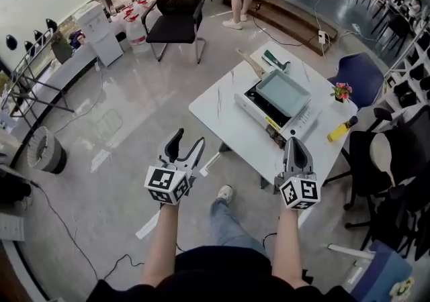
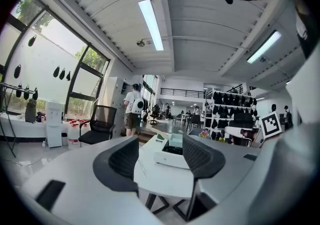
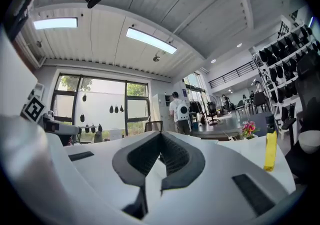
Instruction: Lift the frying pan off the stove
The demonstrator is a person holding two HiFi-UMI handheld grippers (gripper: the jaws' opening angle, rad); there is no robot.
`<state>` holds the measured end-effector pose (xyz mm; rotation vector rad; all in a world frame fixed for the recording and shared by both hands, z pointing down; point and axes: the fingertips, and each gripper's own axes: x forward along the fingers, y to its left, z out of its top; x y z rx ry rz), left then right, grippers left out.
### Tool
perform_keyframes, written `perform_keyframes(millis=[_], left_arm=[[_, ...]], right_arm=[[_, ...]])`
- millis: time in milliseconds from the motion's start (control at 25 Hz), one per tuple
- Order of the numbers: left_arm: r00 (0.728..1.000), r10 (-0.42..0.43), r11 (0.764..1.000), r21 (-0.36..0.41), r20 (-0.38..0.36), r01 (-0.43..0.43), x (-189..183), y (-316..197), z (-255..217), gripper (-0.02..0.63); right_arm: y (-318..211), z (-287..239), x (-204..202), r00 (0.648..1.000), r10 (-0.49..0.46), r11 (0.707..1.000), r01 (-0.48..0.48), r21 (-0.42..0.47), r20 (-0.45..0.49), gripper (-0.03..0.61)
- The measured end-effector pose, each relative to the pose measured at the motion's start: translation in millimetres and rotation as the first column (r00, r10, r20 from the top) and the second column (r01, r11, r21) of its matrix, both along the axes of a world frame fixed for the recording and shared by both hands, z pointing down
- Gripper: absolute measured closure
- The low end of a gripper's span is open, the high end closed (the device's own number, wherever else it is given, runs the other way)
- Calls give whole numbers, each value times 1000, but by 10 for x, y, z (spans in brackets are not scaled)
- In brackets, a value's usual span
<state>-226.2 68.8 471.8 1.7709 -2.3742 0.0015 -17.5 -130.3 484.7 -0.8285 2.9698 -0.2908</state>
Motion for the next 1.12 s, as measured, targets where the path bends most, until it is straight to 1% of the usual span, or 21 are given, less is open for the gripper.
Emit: perform_keyframes(millis=[80,200,320,400,520,800,960,1120], left_arm=[[1000,9,1000,4,7,-9,-294,-394,-45,342],[999,30,1000,4,29,-30,-639,-959,-79,342],[998,59,998,3,32,-59,-922,-1447,-86,342],[996,81,997,5,31,-82,-1043,-1689,-80,342],[992,122,993,-3,39,-122,-1132,-1951,-72,342],[979,197,980,-12,44,-197,-1189,-2386,-123,342],[965,261,965,-19,38,-261,-1201,-2665,-118,342],[943,331,944,-23,39,-330,-1200,-2939,-99,342]], right_arm=[[-332,-36,-251,1000,12,1000,-12,-1,6,577],[-807,-68,-518,999,40,999,-40,-6,14,577],[-1231,-57,-737,997,72,997,-72,-12,9,577],[-1446,-42,-840,996,84,996,-84,-12,2,577],[-1659,-71,-907,994,106,994,-106,-5,3,577],[-1900,-112,-776,983,185,983,-184,-16,21,577],[-1970,-114,-693,971,239,971,-239,-24,9,577],[-2001,-150,-634,956,294,956,-294,-17,1,577]])
